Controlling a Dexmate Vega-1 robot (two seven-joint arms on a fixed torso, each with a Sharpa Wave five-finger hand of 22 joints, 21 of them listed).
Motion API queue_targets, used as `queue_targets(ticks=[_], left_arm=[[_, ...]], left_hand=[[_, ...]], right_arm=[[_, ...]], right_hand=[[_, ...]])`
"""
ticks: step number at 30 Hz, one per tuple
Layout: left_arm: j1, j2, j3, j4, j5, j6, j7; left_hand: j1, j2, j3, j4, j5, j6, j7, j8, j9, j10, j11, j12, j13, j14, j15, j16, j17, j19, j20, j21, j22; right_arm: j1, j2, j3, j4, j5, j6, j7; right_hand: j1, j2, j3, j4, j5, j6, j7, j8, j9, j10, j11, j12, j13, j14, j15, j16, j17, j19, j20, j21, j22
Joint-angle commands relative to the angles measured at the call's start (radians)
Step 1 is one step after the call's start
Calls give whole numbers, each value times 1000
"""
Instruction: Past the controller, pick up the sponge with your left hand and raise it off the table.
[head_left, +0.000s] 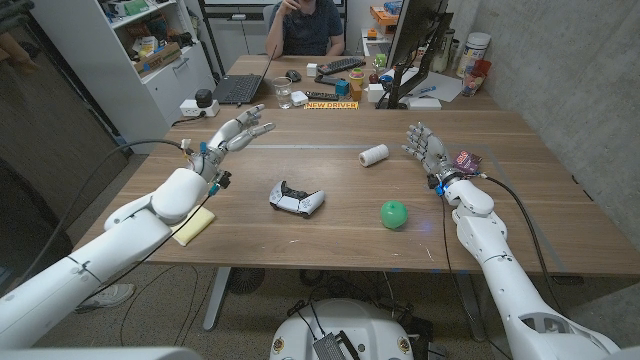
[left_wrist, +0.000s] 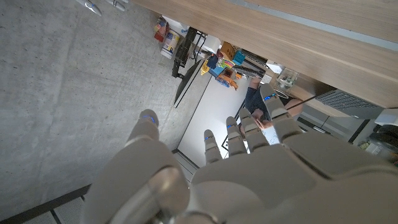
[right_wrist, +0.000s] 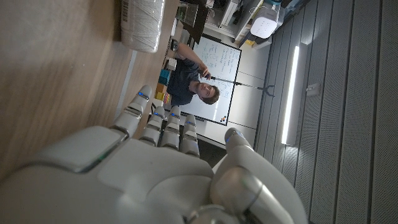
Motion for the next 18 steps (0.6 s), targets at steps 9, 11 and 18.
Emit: queue_targets(ticks=[9, 11, 18], left_arm=[[301, 40, -292, -187, 160, 93, 39], [324, 32, -318, -201, 182, 99, 28], [390, -13, -396, -259, 266, 133, -13]], left_hand=[[67, -27, -3, -22, 23, -45, -17, 1, 4, -32, -4, 1, 4, -24, 10, -2, 1, -2, 1, -13, 2], [85, -32, -3, -24, 28, -58, -20, 1, 4, -40, -6, 1, 4, -28, 13, -2, 1, -1, 1, -16, 2], [152, -42, -3, -27, 48, -86, -24, 4, 5, -66, 1, 3, 5, -46, 19, -1, 1, 2, 0, -27, 2]], right_arm=[[10, 14, -14, 1, -18, -4, 7], [13, 15, -16, 4, -20, -2, 8], [19, 16, -21, 9, -24, -2, 11]], right_hand=[[-8, -11, -7, 7, 7, 3, -4, 5, 3, 7, 0, 6, 4, 8, 1, 7, 4, 4, 4, 5, 2], [-9, -12, -8, 7, 7, 2, -3, 5, 3, 7, 0, 7, 4, 7, 1, 7, 4, 4, 4, 5, 2], [-14, -14, -11, 9, 8, 3, -3, 5, 3, 6, -2, 6, 4, 7, 1, 7, 4, 4, 5, 5, 2]])
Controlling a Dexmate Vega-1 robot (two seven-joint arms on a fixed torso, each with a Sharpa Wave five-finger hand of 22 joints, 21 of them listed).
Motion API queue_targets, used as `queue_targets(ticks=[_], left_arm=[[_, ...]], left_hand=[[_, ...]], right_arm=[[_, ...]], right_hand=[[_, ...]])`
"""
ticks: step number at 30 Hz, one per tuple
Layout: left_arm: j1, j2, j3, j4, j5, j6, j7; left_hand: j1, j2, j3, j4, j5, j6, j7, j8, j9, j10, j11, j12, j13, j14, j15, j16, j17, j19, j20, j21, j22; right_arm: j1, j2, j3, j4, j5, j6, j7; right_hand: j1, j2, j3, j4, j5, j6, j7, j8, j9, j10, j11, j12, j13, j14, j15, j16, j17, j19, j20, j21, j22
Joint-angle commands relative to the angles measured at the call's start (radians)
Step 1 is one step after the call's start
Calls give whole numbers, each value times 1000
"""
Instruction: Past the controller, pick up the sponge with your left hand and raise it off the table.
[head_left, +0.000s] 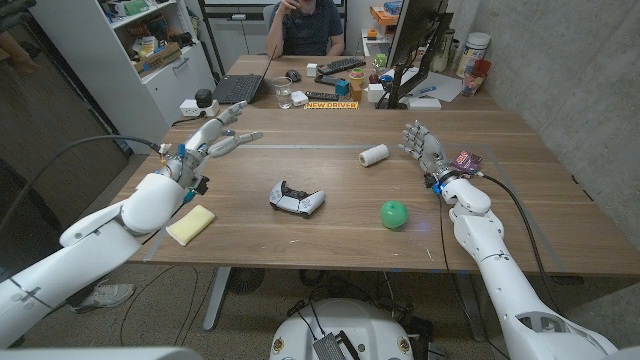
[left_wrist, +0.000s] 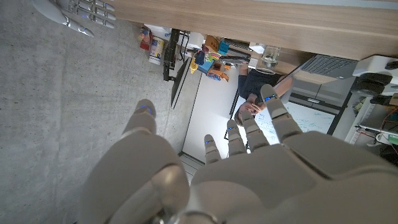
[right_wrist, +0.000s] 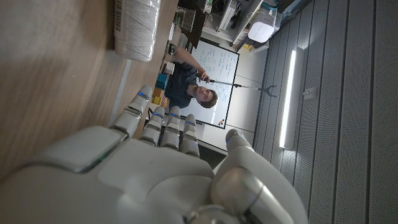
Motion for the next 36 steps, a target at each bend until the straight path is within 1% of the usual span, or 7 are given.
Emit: queue_targets(ticks=[1, 11, 20, 27, 29, 31, 36], left_arm=[[135, -55, -152, -101, 128, 51, -50], [239, -94, -260, -237, 307, 156, -189], [321, -183, -334, -324, 450, 161, -299], [376, -253, -394, -390, 550, 168, -417], [408, -265, -393, -432, 659, 223, -454], [406, -278, -383, -441, 715, 238, -473], [399, -322, -379, -454, 783, 263, -535]], left_hand=[[44, -3, 3, -3, 14, -13, -4, 6, 5, -18, 2, 4, 6, -13, 4, -2, 1, 3, 0, -8, 2], [96, -8, -5, 5, 29, -23, -4, 8, 6, -67, 7, -1, 7, -47, 26, -6, 1, -2, 2, -22, 2], [117, -12, -12, 9, 38, -36, -4, 7, 7, -88, 17, -1, 8, -65, 34, -6, 1, -3, 2, -29, 3], [112, -22, -29, 20, 43, -35, -3, 9, 8, -101, 11, 1, 9, -81, 33, -6, 2, -10, 3, -37, 3], [111, -23, -33, 22, 44, -35, -3, 9, 8, -104, 12, 2, 9, -83, 32, -5, 3, -13, 3, -39, 3], [109, -25, -36, 24, 45, -34, -3, 10, 8, -106, 12, 3, 9, -84, 31, -4, 3, -15, 3, -41, 3], [107, -26, -43, 28, 46, -28, -3, 13, 8, -108, 8, 4, 9, -85, 30, -2, 3, -20, 4, -46, 3]], right_arm=[[11, 3, -9, 9, -10, 0, 2], [9, 2, -3, 6, -7, 2, 2], [6, 0, -4, -6, -6, -1, 5], [1, -3, -9, -16, -7, -7, 7], [1, -3, -10, -15, -5, -7, 11], [0, -4, -11, -17, -9, -8, 8], [1, -1, -15, -8, -8, -6, 12]], right_hand=[[-5, -6, -4, 2, 4, 3, -3, 5, 3, 6, -1, 6, 4, 7, 2, 7, 4, 4, 6, 5, 2], [-11, -9, -8, 5, 5, 2, -3, 5, 3, 7, -1, 7, 4, 7, 1, 7, 4, 4, 6, 5, 2], [-16, -12, -10, 7, 7, 2, -3, 6, 3, 7, 1, 7, 4, 9, 2, 8, 4, 4, 7, 5, 2], [-19, -13, -12, 8, 7, 1, -3, 5, 3, 7, 0, 7, 4, 8, 2, 8, 4, 4, 8, 5, 2], [-20, -14, -13, 9, 8, 1, -3, 5, 3, 7, 0, 7, 4, 8, 2, 8, 4, 3, 8, 4, 2], [-22, -15, -14, 9, 8, 1, -3, 5, 3, 7, 1, 7, 4, 8, 3, 8, 4, 3, 8, 4, 2], [-24, -16, -15, 10, 8, 1, -3, 5, 3, 7, 1, 7, 4, 8, 3, 8, 4, 3, 9, 4, 2]])
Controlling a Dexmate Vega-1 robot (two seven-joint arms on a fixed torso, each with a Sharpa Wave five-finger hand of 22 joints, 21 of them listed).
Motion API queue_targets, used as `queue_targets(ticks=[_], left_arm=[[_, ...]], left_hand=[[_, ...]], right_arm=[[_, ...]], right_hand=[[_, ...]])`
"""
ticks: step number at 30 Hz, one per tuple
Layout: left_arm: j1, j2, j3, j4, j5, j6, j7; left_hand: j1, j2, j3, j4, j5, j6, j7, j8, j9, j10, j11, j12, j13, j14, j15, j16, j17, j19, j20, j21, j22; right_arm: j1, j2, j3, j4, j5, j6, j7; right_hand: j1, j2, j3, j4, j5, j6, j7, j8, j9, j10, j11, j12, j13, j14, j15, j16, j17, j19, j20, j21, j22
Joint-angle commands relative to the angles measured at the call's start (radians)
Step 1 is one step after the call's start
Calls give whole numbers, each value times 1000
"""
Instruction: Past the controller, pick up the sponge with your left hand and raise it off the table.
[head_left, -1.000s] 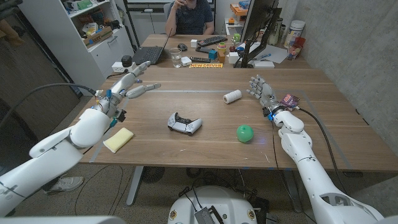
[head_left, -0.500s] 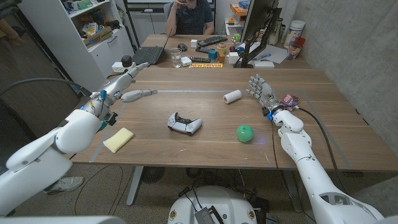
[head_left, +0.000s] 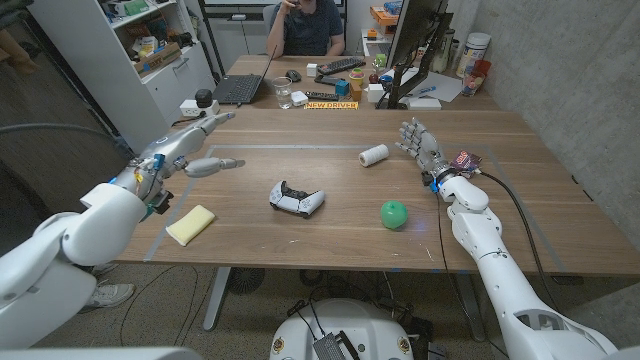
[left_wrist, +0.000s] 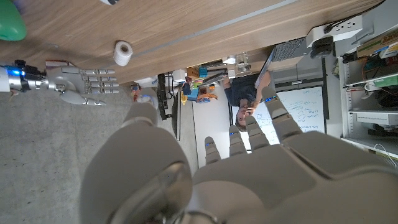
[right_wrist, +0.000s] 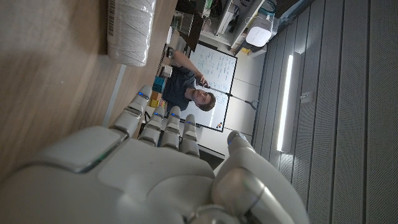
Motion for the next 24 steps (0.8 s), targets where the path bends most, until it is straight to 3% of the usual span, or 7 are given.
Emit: queue_targets(ticks=[1, 5, 12, 24], left_arm=[[57, -103, -16, -99, 309, 103, -176], [59, -135, -27, -111, 352, 107, -226], [52, -204, -35, -97, 404, 72, -213], [17, -235, -30, -39, 465, 72, -272]], left_hand=[[-1, -12, -9, 3, 7, 1, 0, 9, 3, -8, -1, 5, 5, -4, 0, 4, 3, -9, 3, -4, 3], [-2, -12, -13, 5, 8, 7, 0, 11, 4, -11, 2, 6, 5, -5, 1, 5, 3, -10, 3, -7, 3], [-2, -11, -19, 8, 9, 11, 0, 12, 4, -12, -2, 8, 5, -4, -2, 7, 3, -9, 4, -9, 3], [1, -8, -27, 12, 12, 17, -1, 13, 4, -17, -2, 11, 5, -5, -2, 9, 3, -7, 4, -14, 2]], right_arm=[[-4, 1, -10, 2, -2, -3, 5], [-7, 2, -9, -3, -3, -4, 1], [-7, 4, -17, -5, -9, -2, -4], [6, 11, -28, 18, -15, 12, -6]], right_hand=[[-9, -1, -7, 2, 5, 1, -3, 5, 3, 6, 0, 6, 4, 6, 1, 8, 4, 3, 9, 4, 2], [-10, -2, -8, 2, 5, 1, -3, 6, 3, 7, 0, 7, 4, 6, 1, 8, 4, 4, 9, 4, 2], [-14, -4, -10, 3, 6, 1, -3, 5, 3, 5, 1, 6, 4, 7, 2, 8, 4, 4, 10, 5, 2], [-19, -8, -14, 5, 8, 1, -5, 6, 3, 5, 0, 6, 4, 8, 1, 8, 4, 5, 13, 5, 2]])
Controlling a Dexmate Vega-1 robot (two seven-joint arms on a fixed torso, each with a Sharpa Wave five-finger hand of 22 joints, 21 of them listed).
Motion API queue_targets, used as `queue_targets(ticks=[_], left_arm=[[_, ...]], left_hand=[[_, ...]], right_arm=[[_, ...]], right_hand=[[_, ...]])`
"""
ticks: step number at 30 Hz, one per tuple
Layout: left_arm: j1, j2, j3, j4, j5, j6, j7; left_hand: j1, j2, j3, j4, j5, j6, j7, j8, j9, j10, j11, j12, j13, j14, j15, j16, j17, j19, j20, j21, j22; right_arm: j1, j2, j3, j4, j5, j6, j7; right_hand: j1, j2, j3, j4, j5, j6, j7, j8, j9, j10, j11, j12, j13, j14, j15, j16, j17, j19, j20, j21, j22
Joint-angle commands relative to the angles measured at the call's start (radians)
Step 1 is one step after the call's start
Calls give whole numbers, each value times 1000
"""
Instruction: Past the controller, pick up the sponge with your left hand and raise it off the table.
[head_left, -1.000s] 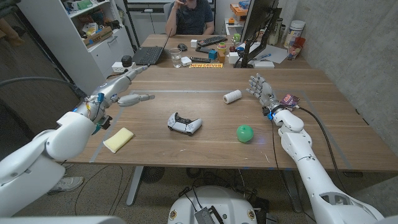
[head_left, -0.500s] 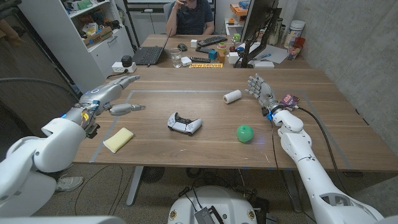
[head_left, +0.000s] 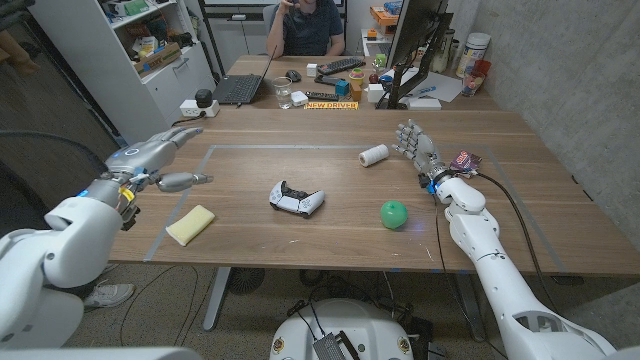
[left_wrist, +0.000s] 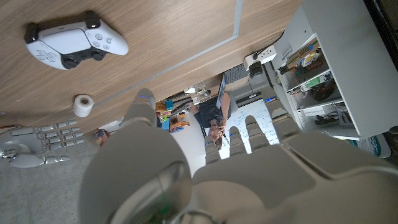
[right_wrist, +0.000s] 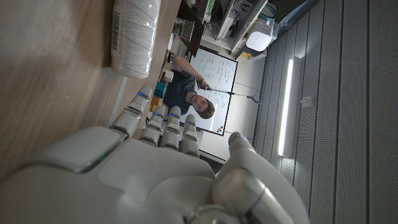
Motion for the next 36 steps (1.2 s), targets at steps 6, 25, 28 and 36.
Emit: queue_targets(ticks=[6, 25, 28, 36], left_arm=[[-35, -34, 37, 87, 129, 2, -64], [-51, 17, 84, 143, 129, 44, -96], [-50, 25, 89, 158, 108, 43, -99], [-50, 65, 134, 177, 184, 113, -122]], left_hand=[[7, -3, -11, 2, 6, 11, -1, 6, 4, -15, 3, 6, 5, -7, -1, 5, 3, -7, 4, -6, 2], [14, 0, -23, 5, 11, 12, -1, 5, 4, -22, 9, 8, 5, -9, 2, 6, 2, -2, 4, -13, 2], [16, 0, -24, 5, 11, 11, -1, 4, 4, -25, 10, 8, 5, -11, 2, 6, 2, -2, 4, -14, 2], [20, -1, -31, 6, 14, 9, -1, 3, 4, -28, 11, 9, 5, -7, 0, 8, 2, 3, 4, -16, 2]], right_arm=[[16, 10, -16, 34, -12, 17, -5], [24, 14, -16, 57, -18, 21, -4], [25, 14, -17, 60, -19, 23, -2], [27, 13, -16, 65, -22, 21, -2]], right_hand=[[-12, -1, -8, -2, 5, 1, -4, 6, 3, 4, 0, 6, 4, 9, 1, 9, 3, -3, 7, 5, 2], [-17, -6, -12, -1, 7, 0, -6, 6, 3, 3, 0, 6, 4, 10, 2, 8, 3, -3, 9, 4, 2], [-17, -7, -13, -1, 8, 1, -6, 6, 3, 3, 0, 6, 4, 10, 2, 8, 2, -3, 10, 4, 2], [-20, -9, -14, 0, 9, 1, -6, 6, 3, 3, -1, 6, 4, 11, 1, 8, 2, -3, 10, 4, 2]])
